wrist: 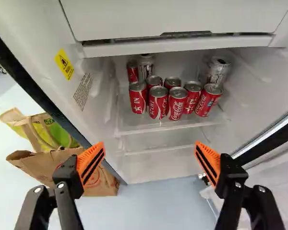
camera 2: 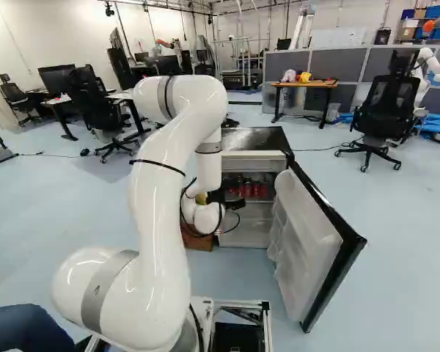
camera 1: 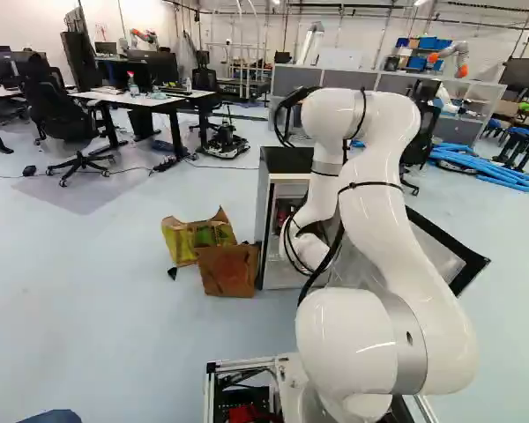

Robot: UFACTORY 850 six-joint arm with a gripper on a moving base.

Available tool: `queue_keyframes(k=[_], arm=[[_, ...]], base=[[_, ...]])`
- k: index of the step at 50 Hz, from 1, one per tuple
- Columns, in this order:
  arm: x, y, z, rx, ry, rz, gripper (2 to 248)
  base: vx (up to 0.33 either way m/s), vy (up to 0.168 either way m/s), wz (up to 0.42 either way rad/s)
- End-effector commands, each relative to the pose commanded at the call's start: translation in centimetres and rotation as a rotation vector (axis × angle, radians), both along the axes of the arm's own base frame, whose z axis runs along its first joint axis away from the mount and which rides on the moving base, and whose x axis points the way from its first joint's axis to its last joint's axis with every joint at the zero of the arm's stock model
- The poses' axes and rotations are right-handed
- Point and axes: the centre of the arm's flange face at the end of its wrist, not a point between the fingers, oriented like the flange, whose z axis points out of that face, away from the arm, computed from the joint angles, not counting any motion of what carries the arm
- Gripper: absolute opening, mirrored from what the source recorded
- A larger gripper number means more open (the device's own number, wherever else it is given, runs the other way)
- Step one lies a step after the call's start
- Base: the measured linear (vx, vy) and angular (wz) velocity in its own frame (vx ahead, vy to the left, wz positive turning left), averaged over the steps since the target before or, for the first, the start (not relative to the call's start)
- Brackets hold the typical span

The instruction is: Grab a drink from the fridge

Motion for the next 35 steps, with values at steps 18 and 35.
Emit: queue_keyframes(k=[18,35], arm=[[0.9,-1.0,-1.9,-0.007,-0.051,-0.021,247],[2.0,-2.3,-3.8,-0.019,-0.118,-0.042,247]], base=[[0.000,0.000,0.000],[0.000,0.000,0.000]])
